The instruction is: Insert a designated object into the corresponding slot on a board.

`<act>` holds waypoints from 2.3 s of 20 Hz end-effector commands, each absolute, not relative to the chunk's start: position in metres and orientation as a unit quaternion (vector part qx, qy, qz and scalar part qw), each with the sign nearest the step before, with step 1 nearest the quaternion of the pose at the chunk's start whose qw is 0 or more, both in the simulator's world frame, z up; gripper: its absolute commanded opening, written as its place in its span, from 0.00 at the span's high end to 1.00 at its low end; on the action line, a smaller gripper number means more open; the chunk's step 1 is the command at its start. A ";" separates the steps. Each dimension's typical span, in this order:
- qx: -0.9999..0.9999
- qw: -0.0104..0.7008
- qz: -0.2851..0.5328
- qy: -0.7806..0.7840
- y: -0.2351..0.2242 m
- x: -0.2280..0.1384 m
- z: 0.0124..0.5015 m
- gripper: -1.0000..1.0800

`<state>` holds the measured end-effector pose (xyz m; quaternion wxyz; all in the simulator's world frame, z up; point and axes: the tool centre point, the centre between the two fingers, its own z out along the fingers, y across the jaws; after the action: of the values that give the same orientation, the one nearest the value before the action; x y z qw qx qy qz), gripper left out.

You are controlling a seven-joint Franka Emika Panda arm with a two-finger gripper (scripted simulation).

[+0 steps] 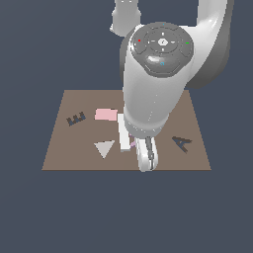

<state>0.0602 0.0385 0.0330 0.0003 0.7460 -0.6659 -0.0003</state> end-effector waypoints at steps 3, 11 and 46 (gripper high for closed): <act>0.756 0.000 0.000 -0.654 0.039 0.062 0.033 1.00; 0.800 0.000 0.000 -0.600 0.042 0.072 0.034 1.00; 0.997 0.000 0.001 0.071 0.129 0.109 0.038 1.00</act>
<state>0.1101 0.1238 0.0379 -0.0002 0.9994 0.0360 0.0003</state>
